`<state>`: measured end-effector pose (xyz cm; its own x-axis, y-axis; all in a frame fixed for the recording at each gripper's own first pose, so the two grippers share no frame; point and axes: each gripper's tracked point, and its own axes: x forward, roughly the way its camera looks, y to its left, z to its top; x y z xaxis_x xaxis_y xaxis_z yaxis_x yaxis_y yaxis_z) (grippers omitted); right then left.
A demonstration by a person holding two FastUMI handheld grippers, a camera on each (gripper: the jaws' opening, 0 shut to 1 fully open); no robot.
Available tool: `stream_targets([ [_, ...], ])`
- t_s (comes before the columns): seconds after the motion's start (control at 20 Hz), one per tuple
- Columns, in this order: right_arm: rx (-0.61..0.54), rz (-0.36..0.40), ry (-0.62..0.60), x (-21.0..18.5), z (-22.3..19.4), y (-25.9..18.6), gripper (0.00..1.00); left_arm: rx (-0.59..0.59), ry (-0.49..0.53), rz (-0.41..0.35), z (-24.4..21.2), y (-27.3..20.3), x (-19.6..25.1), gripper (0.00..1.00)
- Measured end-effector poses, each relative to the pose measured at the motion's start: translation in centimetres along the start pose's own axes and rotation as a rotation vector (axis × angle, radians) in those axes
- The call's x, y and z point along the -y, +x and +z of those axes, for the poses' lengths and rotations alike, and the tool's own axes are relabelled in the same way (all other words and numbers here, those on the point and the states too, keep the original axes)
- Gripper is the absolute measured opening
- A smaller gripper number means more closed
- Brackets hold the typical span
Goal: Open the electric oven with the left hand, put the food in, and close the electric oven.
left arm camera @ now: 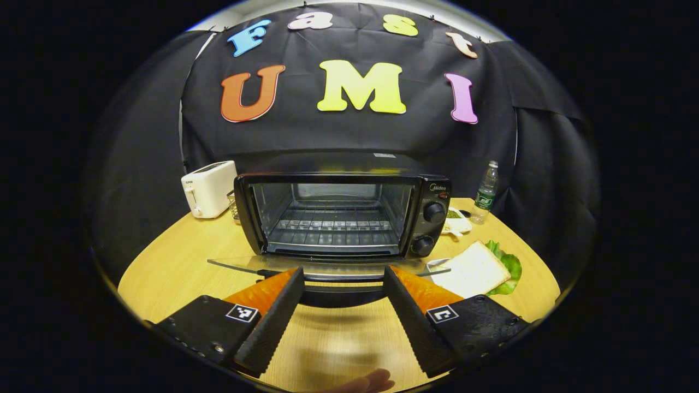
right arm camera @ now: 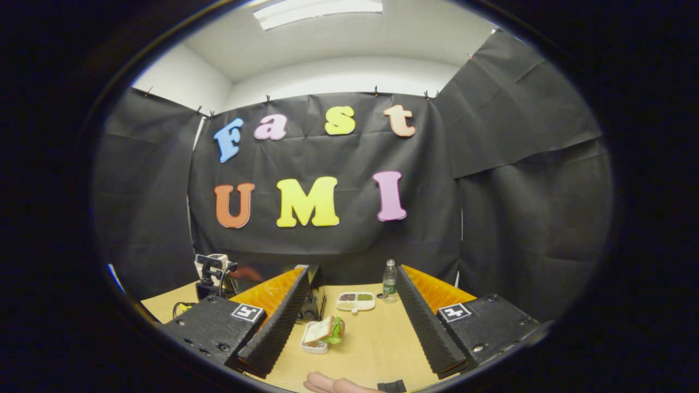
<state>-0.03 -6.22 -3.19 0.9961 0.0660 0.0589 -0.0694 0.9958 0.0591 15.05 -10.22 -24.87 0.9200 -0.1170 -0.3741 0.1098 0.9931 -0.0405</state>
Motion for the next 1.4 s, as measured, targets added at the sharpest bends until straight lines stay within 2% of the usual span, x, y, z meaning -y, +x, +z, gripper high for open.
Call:
stream_targets([
  [0.6,-0.027,-0.007,-0.007,-0.5,-1.1,0.4,1.0,-0.019,-0.019,0.006,-5.6,-0.1,0.1,0.96],
  [0.65,-0.03,-0.007,-0.005,-0.5,-1.2,0.5,1.0,-0.03,-0.022,0.008,-6.2,-0.1,0.1,0.86],
  [0.7,-0.033,-0.007,-0.005,-0.6,-1.5,0.5,1.0,-0.036,-0.022,0.007,-6.6,0.0,0.2,0.96],
  [0.75,-0.036,-0.009,-0.004,-0.6,-1.6,0.6,1.0,-0.038,-0.031,0.008,-6.9,0.1,0.2,0.95],
  [0.8,-0.04,-0.01,-0.005,-0.5,-1.8,0.6,1.0,-0.044,-0.036,0.007,-7.4,0.3,0.2,0.83],
  [0.85,-0.043,-0.01,-0.007,-0.6,-2.0,0.8,1.0,-0.06,-0.031,0.008,-8.1,0.5,0.2,0.93],
  [0.95,-0.049,-0.013,-0.009,-0.5,-2.2,0.9,1.0,-0.088,-0.035,0.01,-9.4,0.8,0.3,0.94],
  [1.2,-0.066,-0.018,-0.001,-0.1,-2.8,1.9,1.0,-0.063,-0.029,0.012,-8.7,0.6,-0.2,0.94],
  [1.35,-0.086,-0.034,-0.012,0.9,-3.0,3.4,1.0,-0.016,-0.025,0.034,-6.3,-0.7,-1.1,0.96],
  [1.4,-0.097,-0.038,-0.014,1.2,-3.2,4.0,1.0,0.01,-0.027,0.032,-5.0,-1.4,-1.4,0.89],
])
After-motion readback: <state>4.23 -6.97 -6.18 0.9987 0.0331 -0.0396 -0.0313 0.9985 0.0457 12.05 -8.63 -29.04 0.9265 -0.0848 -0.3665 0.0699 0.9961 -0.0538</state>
